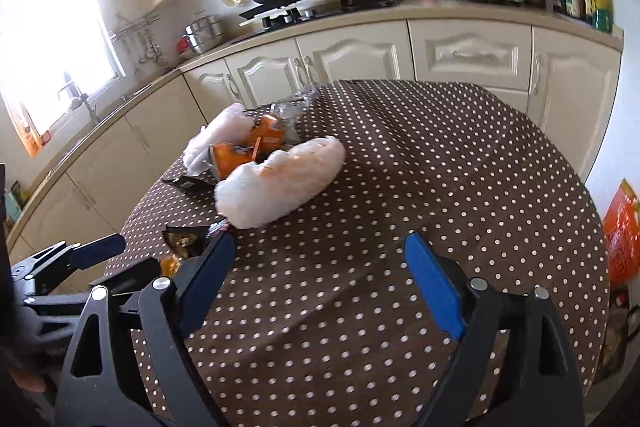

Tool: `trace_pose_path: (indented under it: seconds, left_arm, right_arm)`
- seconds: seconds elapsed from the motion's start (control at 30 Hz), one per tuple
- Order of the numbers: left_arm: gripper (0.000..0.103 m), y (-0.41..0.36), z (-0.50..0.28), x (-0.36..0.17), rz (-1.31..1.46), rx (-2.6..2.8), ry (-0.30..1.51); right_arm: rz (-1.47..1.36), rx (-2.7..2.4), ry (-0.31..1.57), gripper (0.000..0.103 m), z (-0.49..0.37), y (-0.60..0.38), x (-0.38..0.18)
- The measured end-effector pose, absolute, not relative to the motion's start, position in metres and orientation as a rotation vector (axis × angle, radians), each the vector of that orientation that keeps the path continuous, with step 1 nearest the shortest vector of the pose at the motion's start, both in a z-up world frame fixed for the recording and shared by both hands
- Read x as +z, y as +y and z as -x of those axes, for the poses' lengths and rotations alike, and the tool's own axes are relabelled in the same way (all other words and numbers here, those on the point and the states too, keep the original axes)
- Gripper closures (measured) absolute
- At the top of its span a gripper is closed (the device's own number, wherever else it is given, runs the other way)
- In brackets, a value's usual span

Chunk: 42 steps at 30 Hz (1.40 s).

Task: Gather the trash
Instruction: 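Move both tools back toward the remaining trash on the table, then grasp the dark snack wrapper with the left gripper while the right grasps the white bag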

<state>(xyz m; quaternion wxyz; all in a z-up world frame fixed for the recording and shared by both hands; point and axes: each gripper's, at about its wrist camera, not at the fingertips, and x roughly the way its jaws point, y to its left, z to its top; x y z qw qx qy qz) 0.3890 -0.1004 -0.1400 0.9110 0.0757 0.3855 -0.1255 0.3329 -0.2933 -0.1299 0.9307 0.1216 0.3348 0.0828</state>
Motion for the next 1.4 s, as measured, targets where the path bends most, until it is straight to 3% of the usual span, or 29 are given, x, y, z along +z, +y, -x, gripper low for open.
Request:
trace_pose_path:
  seconds: [0.23, 0.37, 0.57, 1.0, 1.03, 1.07, 1.1, 1.17, 1.4]
  left_arm:
    - [0.036, -0.097, -0.426, -0.154, -0.094, -0.273, 0.859]
    - [0.068, -0.093, -0.442, -0.164, -0.060, -0.263, 0.907]
    - [0.084, -0.092, -0.443, -0.171, -0.056, -0.295, 0.902]
    - [0.088, -0.044, -0.421, -0.132, 0.083, -0.158, 0.736]
    - [0.088, -0.040, -0.421, -0.129, 0.087, -0.154, 0.732]
    - [0.088, -0.036, -0.419, -0.128, 0.091, -0.149, 0.730]
    - [0.088, -0.034, -0.417, -0.127, 0.093, -0.148, 0.729]
    - [0.088, -0.027, -0.411, -0.123, 0.103, -0.145, 0.722]
    - [0.088, -0.005, -0.387, -0.111, 0.166, -0.143, 0.680]
  right_arm:
    - [-0.266, 0.168, 0.711, 0.019, -0.347, -0.296, -0.135]
    - [-0.294, 0.189, 0.721, 0.019, -0.357, -0.294, -0.136]
    - [-0.335, 0.225, 0.733, 0.019, -0.368, -0.285, -0.136]
    - [-0.378, 0.249, 0.758, 0.019, -0.408, -0.247, -0.134]
    - [-0.379, 0.241, 0.775, 0.022, -0.413, -0.246, -0.137]
    - [-0.403, 0.253, 0.803, 0.042, -0.418, -0.247, -0.143]
    - [-0.453, 0.282, 0.831, 0.052, -0.421, -0.251, -0.150]
    - [-0.485, 0.297, 0.837, 0.061, -0.418, -0.257, -0.153]
    - [-0.376, 0.272, 0.731, 0.065, -0.373, -0.248, -0.122]
